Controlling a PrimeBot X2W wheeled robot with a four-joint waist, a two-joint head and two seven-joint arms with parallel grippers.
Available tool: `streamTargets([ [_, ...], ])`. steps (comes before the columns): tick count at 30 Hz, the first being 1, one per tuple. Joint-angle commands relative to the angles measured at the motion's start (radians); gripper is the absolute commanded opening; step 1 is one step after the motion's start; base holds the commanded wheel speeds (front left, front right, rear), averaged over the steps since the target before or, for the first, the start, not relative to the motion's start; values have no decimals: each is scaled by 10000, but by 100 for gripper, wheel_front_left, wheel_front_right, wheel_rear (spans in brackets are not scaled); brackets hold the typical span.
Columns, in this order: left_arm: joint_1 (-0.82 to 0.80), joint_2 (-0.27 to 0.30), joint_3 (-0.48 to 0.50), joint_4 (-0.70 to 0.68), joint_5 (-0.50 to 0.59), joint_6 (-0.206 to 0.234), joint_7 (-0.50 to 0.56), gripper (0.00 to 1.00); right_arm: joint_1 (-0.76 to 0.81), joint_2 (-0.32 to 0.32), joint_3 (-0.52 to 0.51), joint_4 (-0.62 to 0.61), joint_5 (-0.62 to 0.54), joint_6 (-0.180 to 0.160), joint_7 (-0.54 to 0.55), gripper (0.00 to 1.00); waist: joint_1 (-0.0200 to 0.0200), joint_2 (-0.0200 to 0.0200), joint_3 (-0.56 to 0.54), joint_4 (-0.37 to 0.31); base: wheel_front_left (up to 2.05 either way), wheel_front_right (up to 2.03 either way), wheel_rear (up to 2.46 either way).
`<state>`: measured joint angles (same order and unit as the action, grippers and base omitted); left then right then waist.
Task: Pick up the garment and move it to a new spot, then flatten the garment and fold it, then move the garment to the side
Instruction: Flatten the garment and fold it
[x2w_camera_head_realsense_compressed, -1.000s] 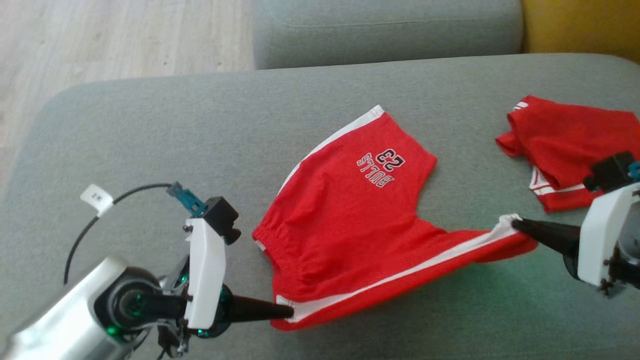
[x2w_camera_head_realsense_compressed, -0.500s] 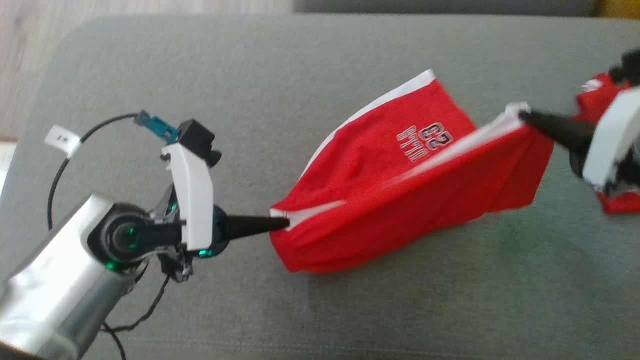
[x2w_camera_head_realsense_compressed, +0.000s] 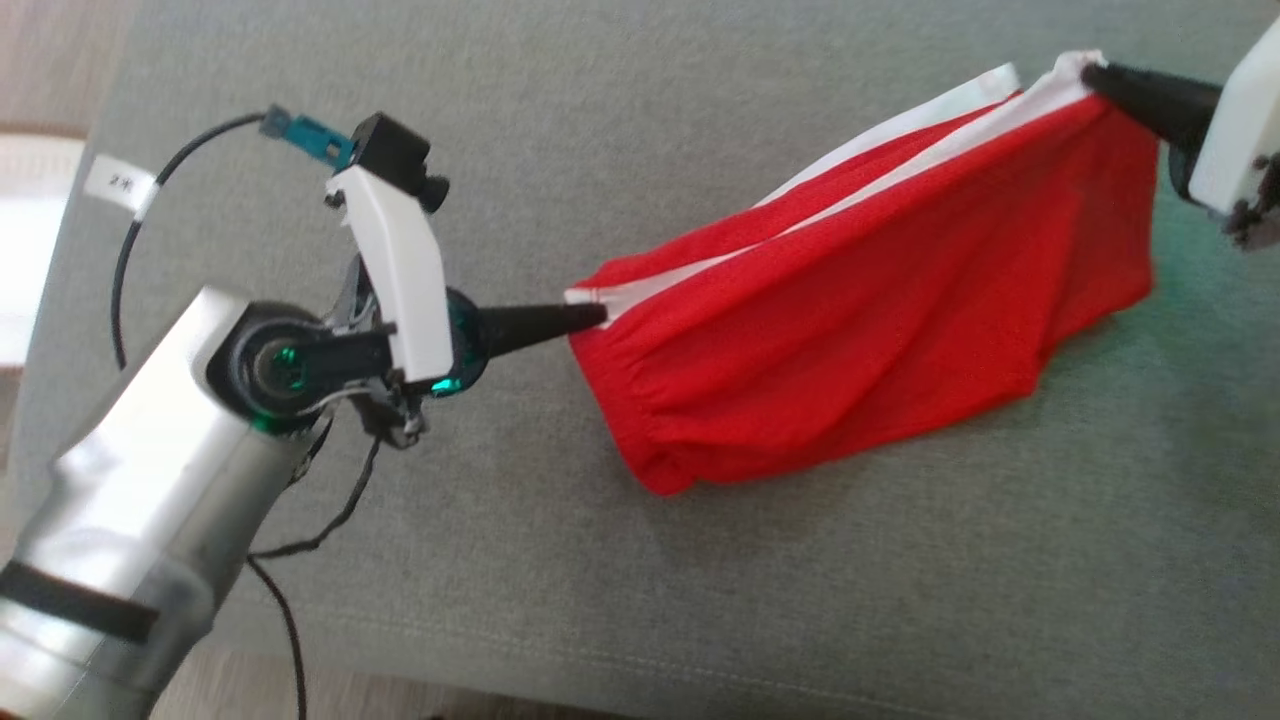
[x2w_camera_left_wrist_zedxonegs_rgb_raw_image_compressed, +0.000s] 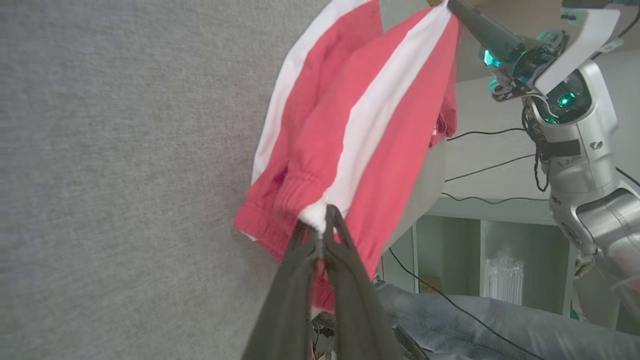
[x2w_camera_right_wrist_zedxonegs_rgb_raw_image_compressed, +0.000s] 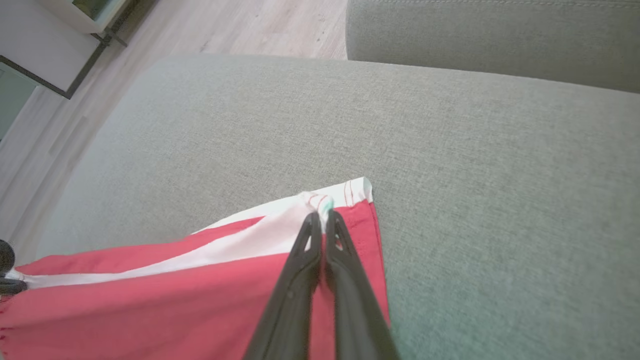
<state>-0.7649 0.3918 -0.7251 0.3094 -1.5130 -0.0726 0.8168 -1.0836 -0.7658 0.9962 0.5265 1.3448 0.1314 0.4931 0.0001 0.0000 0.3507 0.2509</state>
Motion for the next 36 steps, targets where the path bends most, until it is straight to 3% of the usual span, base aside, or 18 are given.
streamTargets([
  [1,-547,288,546,-110,125,-127,-75,0,-179,-105,-71,-29,-79,-7,-47,0,-1,0,276,202,0,0,0],
  [17,-1064,-283,359,763,372,-505,-278,0,-667,258,333,820,-82,-7,-817,2,-1,0,817,316,0,0,0],
  [18,-1089,-294,351,798,397,-515,-298,5,-674,282,376,812,-80,-7,-885,0,-1,0,819,302,0,0,0],
  [19,-1109,-301,342,833,412,-524,-307,32,-675,309,424,812,-68,-7,-934,0,-1,0,816,286,0,0,0],
  [20,-1124,-301,332,868,422,-532,-306,77,-673,341,459,844,-40,-7,-978,22,-1,0,807,265,0,0,0],
  [21,-1143,-287,310,909,454,-538,-299,100,-663,381,486,913,-4,-7,-1023,62,-1,0,786,242,0,0,0],
  [22,-1164,-259,274,951,490,-543,-264,100,-641,429,523,976,33,-7,-1055,100,-1,0,746,220,0,0,0],
  [30,-1318,308,208,818,1314,-573,-966,100,-312,763,665,845,142,-7,-2449,100,-1,0,-42,34,0,0,0],
  [33,-1332,613,365,372,2004,-577,-2131,100,-85,847,690,717,-11,-7,-3552,100,-1,0,-436,-51,0,0,0],
  [36,-1211,937,411,141,3437,-481,-3914,100,249,984,739,948,-215,-7,-4711,100,-1,0,-805,-111,0,0,0],
])
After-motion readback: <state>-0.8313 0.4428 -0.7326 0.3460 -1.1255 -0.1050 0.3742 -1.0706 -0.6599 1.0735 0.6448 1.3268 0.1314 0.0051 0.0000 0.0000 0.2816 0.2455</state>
